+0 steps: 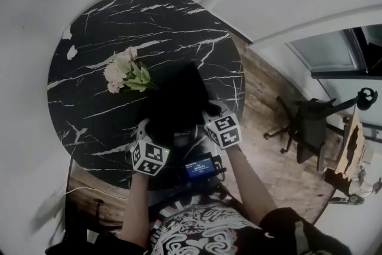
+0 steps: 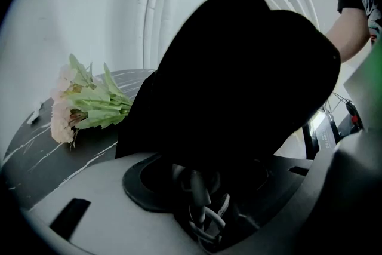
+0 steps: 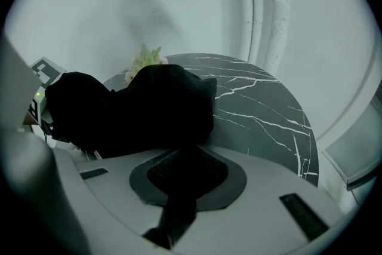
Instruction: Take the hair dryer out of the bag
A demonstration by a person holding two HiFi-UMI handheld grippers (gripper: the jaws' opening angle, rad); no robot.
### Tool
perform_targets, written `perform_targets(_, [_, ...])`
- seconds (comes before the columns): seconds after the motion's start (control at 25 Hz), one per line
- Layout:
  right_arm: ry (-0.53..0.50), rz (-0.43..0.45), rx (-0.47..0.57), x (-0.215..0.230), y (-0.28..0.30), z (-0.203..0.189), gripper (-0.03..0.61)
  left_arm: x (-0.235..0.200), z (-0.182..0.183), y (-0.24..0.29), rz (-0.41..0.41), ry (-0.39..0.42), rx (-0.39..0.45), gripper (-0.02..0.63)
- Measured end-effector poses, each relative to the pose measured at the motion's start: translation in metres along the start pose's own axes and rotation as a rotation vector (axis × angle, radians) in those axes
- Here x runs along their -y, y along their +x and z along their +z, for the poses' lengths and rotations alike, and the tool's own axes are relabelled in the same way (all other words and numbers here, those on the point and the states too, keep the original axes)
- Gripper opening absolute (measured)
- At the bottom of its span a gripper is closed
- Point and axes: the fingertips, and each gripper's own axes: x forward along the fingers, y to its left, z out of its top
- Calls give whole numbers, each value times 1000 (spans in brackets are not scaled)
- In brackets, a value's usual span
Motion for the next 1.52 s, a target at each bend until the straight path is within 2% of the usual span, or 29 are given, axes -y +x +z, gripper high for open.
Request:
perform_targets(0.56, [53, -36, 14, 10, -9, -2, 37, 15, 0, -11, -60, -65, 39, 206])
perform_targets(1.0, [63, -61, 59, 21, -21, 12, 37, 12, -2, -31, -91, -50, 54, 204])
perform_targets(1.52, [69, -62, 53, 33, -24, 10, 37, 12, -3, -46, -116, -47, 60, 204])
